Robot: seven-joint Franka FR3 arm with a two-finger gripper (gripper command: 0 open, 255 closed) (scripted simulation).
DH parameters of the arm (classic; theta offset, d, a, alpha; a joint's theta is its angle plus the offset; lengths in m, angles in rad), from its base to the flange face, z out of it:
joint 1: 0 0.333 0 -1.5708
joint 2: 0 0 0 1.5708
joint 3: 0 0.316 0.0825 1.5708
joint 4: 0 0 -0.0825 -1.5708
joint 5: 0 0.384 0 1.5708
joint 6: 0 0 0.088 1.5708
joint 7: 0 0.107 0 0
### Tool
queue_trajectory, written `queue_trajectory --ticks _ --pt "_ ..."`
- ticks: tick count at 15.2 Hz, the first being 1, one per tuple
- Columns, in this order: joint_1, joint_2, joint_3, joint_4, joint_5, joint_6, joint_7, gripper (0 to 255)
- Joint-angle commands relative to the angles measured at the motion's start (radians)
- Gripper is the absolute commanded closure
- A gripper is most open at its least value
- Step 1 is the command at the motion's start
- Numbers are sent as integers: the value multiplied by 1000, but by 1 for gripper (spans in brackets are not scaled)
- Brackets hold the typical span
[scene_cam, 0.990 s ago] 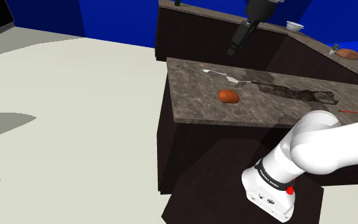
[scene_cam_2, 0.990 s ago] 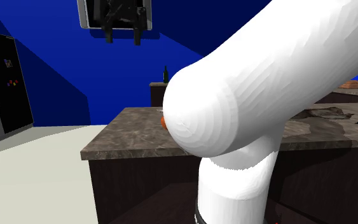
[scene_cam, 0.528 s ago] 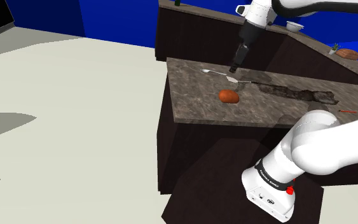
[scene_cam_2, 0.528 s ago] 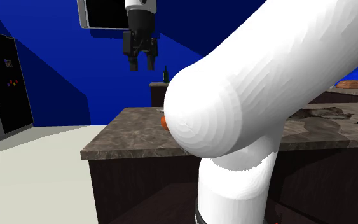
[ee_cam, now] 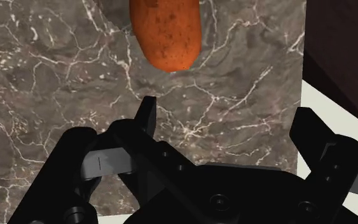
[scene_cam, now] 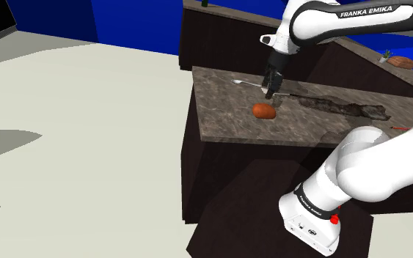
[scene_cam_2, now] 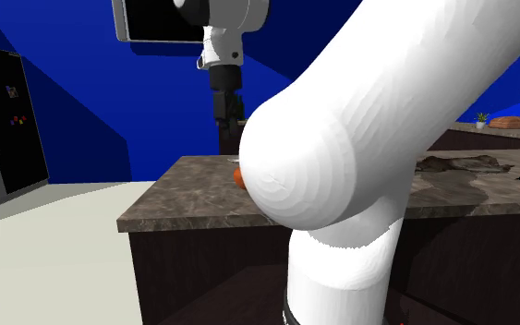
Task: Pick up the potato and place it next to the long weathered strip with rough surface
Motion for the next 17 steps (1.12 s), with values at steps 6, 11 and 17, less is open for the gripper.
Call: queue_trajectory --ticks 6,11,17 --pt "29 230 -127 26 -45 140 -286 0" --pt "26 265 -142 -16 -46 217 -291 0" --pt "25 286 -150 -36 -46 258 -294 0"
